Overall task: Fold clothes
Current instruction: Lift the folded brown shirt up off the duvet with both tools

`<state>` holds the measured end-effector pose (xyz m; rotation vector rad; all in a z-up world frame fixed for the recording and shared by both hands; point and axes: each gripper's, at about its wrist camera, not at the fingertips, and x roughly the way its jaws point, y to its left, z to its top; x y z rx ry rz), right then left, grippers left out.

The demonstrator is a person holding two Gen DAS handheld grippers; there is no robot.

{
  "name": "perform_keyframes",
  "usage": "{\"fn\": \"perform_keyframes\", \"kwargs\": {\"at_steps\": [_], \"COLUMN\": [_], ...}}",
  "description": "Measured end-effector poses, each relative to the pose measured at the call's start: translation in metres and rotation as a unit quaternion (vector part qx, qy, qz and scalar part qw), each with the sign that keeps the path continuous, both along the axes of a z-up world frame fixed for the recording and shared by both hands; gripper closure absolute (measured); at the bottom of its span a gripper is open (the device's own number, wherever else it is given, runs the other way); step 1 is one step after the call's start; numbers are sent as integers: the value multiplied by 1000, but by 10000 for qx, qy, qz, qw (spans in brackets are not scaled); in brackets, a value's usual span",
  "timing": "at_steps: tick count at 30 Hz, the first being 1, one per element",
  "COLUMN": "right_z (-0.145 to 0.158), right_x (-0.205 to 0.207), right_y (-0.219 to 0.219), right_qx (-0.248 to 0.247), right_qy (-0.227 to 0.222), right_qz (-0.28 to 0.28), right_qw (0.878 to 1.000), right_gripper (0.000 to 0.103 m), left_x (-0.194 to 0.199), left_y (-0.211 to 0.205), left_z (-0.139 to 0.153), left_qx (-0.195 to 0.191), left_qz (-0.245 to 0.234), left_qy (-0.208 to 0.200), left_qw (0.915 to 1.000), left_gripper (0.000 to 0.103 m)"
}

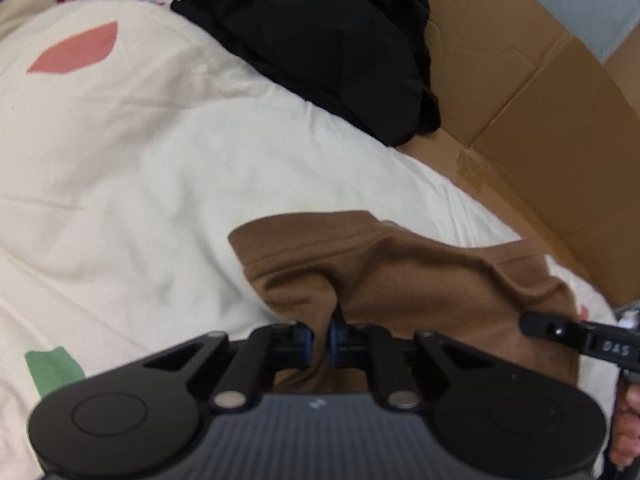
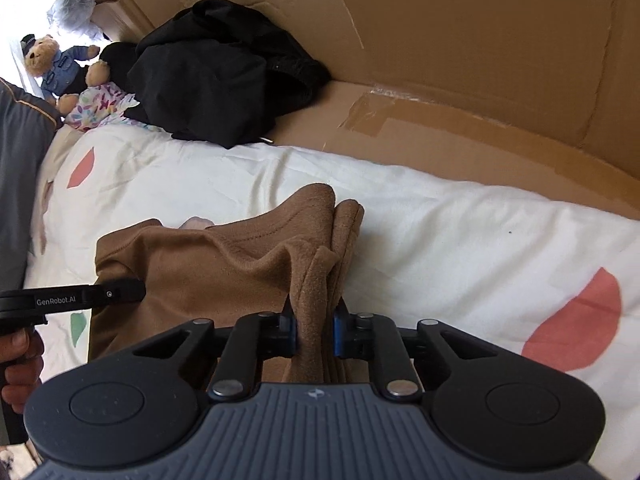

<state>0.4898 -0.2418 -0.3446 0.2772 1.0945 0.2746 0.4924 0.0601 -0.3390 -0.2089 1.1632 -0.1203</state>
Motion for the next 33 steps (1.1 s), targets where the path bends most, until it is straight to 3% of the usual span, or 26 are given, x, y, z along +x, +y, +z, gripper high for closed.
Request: {"fn": "perform_keyframes", "kwargs": {"at_steps": [3, 8, 18, 21, 27, 33], "right_z": [7, 31, 97, 120, 159, 199], "right_x": [-6, -21, -63, -80, -113, -151], "right_y": [7, 15, 6, 0, 0, -3], "right_qx": [-170, -307, -413, -402, -448, -497], "right_qy": [-83, -387, -910, -1139, -1515, -2018], "right_qz": [-100, -287, -386, -387, -301, -265], "right_qw": [9998, 9984, 9942, 9919, 9870, 9778], "right_gripper": [87, 87, 88, 88, 88, 88], "left_x": [-1, -16, -41, -62, -89, -130], "left_y": [-7, -21, -38, -34, -26, -28], "left_z": [4, 36, 112, 141, 173, 219], "left_qx": [219, 615, 674, 643, 531, 496], "left_qz": [-6, -18, 4, 0, 92, -78], "left_qy": [-7, -255, -799, -1117, -1376, -1893], "left_qw": [9998, 9978, 9945, 9917, 9890, 9806], "left_gripper": [95, 96, 96, 96, 97, 97]}}
